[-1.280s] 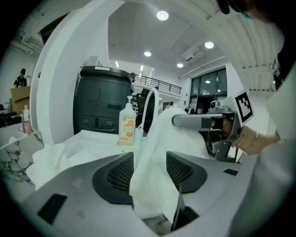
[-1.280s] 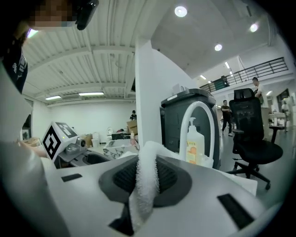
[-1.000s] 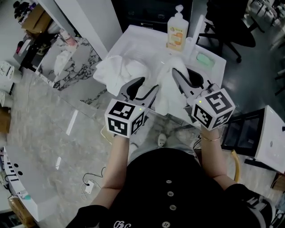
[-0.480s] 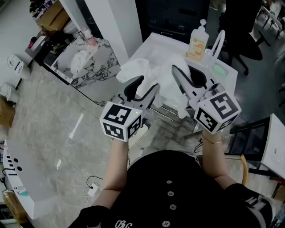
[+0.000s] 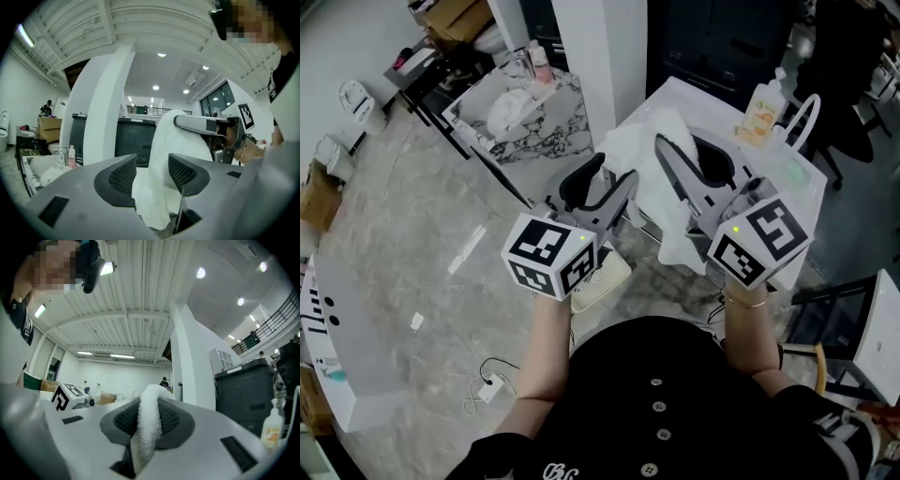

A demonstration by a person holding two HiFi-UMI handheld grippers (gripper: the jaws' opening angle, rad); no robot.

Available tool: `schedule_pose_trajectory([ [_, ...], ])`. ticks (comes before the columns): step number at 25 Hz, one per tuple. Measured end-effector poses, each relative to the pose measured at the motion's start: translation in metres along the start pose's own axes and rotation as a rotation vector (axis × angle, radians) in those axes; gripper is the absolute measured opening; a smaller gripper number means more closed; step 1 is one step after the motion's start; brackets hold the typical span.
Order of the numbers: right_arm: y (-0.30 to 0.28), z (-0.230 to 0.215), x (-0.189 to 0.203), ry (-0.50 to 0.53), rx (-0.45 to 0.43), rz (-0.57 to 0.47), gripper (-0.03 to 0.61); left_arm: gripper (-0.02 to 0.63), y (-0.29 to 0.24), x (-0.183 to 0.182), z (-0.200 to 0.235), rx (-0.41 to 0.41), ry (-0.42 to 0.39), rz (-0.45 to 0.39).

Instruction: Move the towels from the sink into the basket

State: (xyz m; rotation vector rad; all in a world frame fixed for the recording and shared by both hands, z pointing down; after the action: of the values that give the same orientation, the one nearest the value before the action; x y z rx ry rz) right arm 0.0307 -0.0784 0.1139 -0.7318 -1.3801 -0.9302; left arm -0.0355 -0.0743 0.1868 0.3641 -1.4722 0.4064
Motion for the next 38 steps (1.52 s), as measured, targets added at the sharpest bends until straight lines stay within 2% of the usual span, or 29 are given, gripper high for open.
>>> schedule_pose_trajectory([
  [11,-0.084,0.091,0.003,-0.035,-0.187,-0.03,0.061,0.21,0.101,-0.012,0.079,-0.194,-0.021,-0.031],
  [20,-0.129,0.142,0.041,-0.081,-0.33,0.06,0.063,0.21,0.159,0.005,0.114,-0.328,0.026,-0.013],
  [29,-0.159,0.184,0.09,-0.114,-0.442,0.185,0.063,0.209,0.193,0.052,0.144,-0.42,0.129,0.036],
  [38,-0.165,0.187,0.165,-0.169,-0.438,0.376,0.063,0.209,0.202,0.124,0.159,-0.445,0.248,0.156],
])
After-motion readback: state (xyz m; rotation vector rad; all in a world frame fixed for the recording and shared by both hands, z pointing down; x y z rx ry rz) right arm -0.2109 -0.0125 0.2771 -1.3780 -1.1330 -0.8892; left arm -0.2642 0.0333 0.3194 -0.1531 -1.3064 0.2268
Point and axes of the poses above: the fingertips, and each gripper's own axes: y backward along the fingers, z to its left, x out of its underside, the point moved 1 cm from there along y, backward along the fingers, and after that the axes turned 2 degrees about -x, right-handed, at the moved point
